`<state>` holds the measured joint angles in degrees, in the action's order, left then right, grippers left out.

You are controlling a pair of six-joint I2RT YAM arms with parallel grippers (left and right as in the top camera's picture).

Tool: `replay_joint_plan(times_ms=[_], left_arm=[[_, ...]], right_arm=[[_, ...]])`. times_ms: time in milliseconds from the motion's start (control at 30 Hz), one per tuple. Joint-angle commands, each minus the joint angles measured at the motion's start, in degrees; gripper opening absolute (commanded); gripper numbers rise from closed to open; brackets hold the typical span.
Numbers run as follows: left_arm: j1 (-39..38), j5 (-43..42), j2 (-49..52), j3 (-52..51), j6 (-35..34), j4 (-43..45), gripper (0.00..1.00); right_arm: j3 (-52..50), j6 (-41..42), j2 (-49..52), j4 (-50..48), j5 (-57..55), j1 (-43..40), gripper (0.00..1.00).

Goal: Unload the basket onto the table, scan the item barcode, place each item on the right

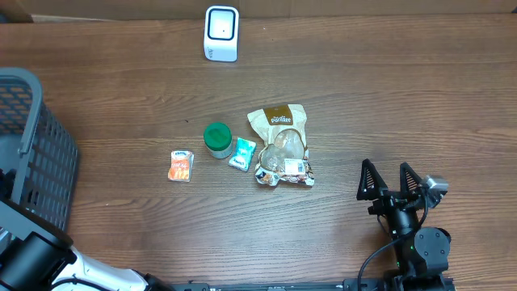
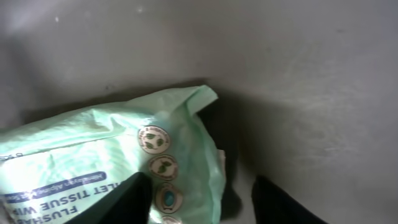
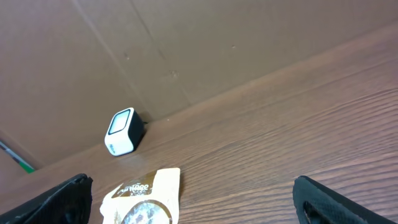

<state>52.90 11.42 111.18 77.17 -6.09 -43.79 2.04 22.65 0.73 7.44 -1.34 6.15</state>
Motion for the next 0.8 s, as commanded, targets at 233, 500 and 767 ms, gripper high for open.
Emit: replay_joint_plan(times_ms=[233, 500, 767], left_arm=[[0.4, -0.8, 3.2, 0.9, -0.3, -2.9, 0.04], [0.3, -2.0, 1.9, 10.3, -2.1, -12.9, 0.28], [0.5, -1.6, 2.0, 11.6, -1.8, -17.7, 0.8]], right_arm=[[-0.4, -0.2, -0.5, -0.3, 0.2, 0.4, 1.0], [-0.4, -0.2, -0.5, -0.3, 0.2, 0.4, 1.0], [-0.4, -0.2, -0.5, -0.3, 0.2, 0.4, 1.0]])
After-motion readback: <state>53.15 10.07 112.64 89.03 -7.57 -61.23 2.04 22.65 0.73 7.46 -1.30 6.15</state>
